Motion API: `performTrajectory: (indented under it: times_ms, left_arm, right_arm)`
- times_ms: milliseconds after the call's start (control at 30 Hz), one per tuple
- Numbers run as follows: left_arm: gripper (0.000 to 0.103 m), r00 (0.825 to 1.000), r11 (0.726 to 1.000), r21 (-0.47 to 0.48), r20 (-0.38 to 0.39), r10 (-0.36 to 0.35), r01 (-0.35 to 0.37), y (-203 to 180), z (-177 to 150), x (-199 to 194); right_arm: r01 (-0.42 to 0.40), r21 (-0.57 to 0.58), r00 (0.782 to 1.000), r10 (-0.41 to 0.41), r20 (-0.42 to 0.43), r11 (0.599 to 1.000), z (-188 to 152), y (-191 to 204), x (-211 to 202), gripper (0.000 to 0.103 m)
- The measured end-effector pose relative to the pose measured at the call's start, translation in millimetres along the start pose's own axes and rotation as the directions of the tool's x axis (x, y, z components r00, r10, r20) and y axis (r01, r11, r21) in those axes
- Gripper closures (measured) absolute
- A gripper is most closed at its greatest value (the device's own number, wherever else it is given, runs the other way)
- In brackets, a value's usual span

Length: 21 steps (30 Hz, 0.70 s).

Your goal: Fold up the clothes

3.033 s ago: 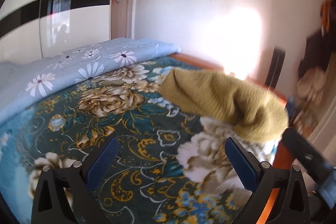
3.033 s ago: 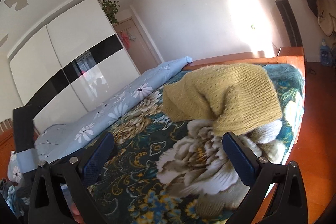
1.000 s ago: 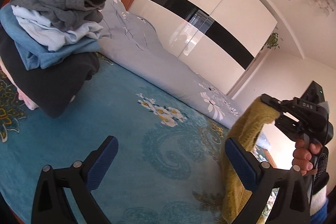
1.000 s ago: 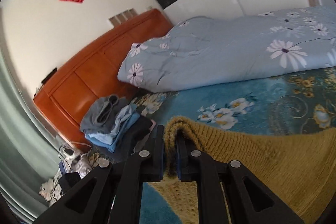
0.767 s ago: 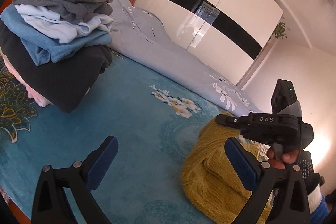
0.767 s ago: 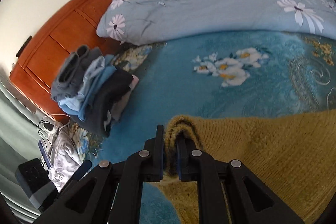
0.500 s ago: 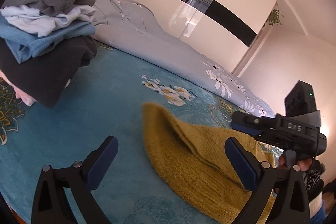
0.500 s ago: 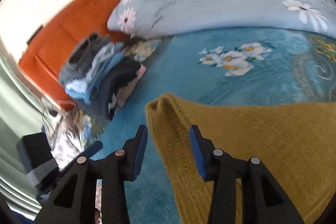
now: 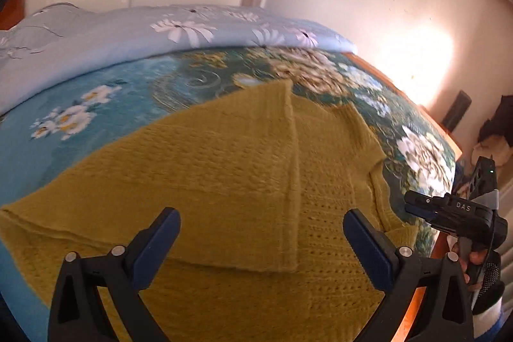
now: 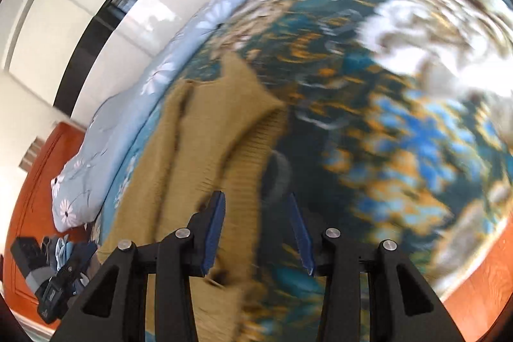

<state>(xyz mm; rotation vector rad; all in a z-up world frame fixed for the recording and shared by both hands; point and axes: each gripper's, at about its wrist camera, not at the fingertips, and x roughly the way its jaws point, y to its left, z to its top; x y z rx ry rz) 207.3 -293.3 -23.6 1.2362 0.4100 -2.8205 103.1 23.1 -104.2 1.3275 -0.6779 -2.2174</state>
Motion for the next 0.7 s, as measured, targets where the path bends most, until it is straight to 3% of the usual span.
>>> performTrajectory:
  times_ms: [167,333,533,600,700]
  left_arm:
    - [0.000,0.989,0.990,0.068,-0.078,0.125,-0.120,-33,-8,45]
    - [0.001,0.968,0.969,0.104,-0.094,0.234,-0.224,-31,-17,56]
    - [0.032,0.964,0.969,0.069,-0.099,0.245,-0.239,-12,-15,51]
    - [0.056,0.965,0.969,0.053,-0.092,0.245,-0.241,-3,-9,48]
    - [0.082,0.964,0.967,0.029,-0.083,0.253,-0.252,16,4,45]
  right_arm:
    - [-0.059,-0.013,0.998,0.060,0.023,0.998,-20,-19,-15,0.060]
    - [-0.132,-0.048,0.991,0.131,-0.034,0.990,-31,-15,-9,0.060]
    - [-0.227,-0.074,0.970,0.218,-0.109,0.971,-44,-9,-1,0.059]
    - [-0.258,-0.081,0.960,0.246,-0.134,0.963,-48,-7,2,0.059]
    - [-0.297,-0.089,0.946,0.280,-0.166,0.951,-54,-5,4,0.058]
